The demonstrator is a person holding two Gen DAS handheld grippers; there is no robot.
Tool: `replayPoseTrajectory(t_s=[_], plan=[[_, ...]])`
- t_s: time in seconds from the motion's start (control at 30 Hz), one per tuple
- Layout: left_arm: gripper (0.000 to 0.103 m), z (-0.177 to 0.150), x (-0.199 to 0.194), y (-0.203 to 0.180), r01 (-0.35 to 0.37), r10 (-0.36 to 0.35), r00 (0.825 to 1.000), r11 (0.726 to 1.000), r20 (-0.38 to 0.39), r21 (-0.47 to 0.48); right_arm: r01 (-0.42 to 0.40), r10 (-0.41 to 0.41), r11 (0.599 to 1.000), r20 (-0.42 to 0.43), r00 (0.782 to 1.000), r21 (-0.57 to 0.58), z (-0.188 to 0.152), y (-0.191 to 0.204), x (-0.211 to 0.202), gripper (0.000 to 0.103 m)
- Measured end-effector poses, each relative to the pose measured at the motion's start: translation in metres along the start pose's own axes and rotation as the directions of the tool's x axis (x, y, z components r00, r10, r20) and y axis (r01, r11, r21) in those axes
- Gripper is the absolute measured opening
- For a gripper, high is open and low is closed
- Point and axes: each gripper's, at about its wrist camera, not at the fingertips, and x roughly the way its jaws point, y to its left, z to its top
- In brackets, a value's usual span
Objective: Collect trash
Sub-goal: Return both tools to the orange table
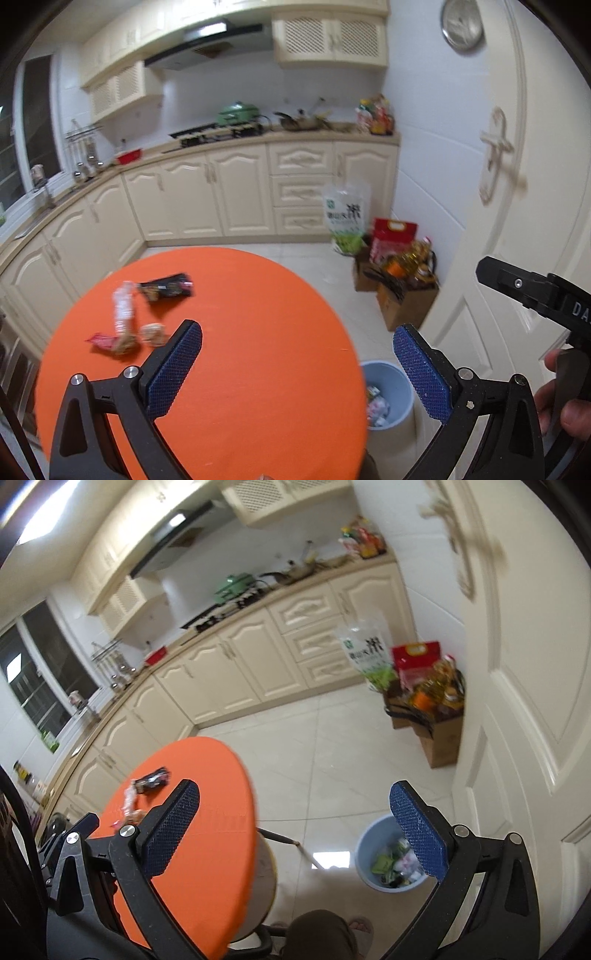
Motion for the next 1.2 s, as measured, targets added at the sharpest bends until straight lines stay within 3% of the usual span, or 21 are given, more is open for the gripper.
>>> replayPoseTrajectory(t_s=[0.27, 0.6, 1.0, 1.2], plan=[[0.102, -0.035, -0.069, 0.046, -0.079, 0.090, 0.993, 0.989, 0.081, -0.128, -0.024, 0.033, 0.985, 0.048, 0.998, -0.170, -0.011, 0.099, -0.026, 0.103], [0.102, -0.089, -0.147, 0.082, -0.174, 0.221, 0.964, 0.946, 0.150, -0.274, -0.067, 0.097, 0.941, 0.075, 0.992, -0.331, -0.038, 0.202, -0.042, 0.103], [0.102, -0.156, -0.211, 0.078, -0.212, 0.299, 0.934, 0.903, 0.193, -0.373, -0.104, 0.157, 0.886, 0.082, 0.984, -0.452, -0.068, 0.268, -0.055, 0.103], [0.102, -0.168, -0.209, 0.085, -0.233, 0.321, 0.932, 0.886, 0.169, -0.401, -0.116, 0.163, 0.867, 0.055, 0.985, -0.485, -0.074, 0.280, -0.045, 0.103]])
